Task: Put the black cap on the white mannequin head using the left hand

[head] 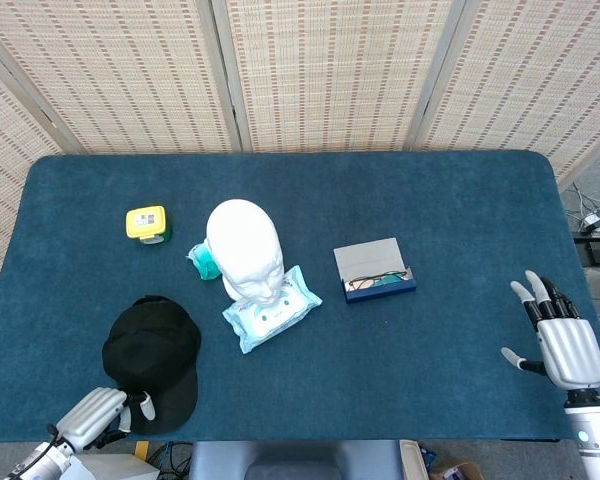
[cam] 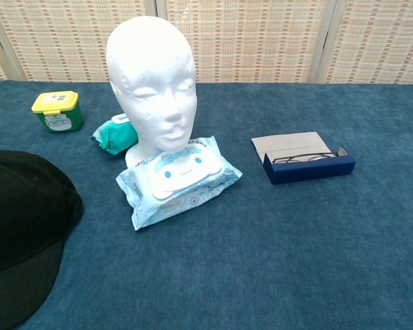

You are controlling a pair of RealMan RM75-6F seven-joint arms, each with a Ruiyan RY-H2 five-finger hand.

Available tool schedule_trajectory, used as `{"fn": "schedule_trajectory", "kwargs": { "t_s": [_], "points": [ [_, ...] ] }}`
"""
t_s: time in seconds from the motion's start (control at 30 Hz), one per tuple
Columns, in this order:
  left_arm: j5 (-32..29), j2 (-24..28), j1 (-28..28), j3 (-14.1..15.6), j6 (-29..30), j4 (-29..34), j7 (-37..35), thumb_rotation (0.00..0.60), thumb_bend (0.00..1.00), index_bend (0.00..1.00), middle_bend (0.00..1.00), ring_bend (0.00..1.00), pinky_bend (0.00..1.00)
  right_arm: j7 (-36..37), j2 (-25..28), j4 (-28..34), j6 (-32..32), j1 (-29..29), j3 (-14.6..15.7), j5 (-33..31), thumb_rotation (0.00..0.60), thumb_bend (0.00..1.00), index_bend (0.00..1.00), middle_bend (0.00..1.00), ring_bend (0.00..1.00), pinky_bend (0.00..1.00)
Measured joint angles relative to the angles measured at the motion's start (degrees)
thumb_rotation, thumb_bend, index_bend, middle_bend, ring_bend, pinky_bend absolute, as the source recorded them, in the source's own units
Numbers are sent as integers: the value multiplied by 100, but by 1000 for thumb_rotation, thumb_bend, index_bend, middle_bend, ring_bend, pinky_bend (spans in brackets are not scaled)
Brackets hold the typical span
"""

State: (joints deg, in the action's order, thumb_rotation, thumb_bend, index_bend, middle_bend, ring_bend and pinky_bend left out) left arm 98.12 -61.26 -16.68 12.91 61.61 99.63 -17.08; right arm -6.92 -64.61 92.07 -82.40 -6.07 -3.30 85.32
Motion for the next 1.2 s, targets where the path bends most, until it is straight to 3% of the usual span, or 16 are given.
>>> {"fn": "schedule_trajectory", "kwargs": {
  "t_s": [0.53, 1.2],
  "points": [
    [-556, -139, -42, -223, -51, -203, -174, 600, 944, 425, 330, 270, 451, 35, 11, 1, -23, 9, 5, 20, 600, 0, 0, 33, 0, 159],
    [-1439, -238, -279, -749, -337, -599, -198, 600, 944, 406, 306, 258, 442, 8, 3, 4, 8, -5, 11, 15, 600, 0, 0, 33, 0, 159]
  ]
}}
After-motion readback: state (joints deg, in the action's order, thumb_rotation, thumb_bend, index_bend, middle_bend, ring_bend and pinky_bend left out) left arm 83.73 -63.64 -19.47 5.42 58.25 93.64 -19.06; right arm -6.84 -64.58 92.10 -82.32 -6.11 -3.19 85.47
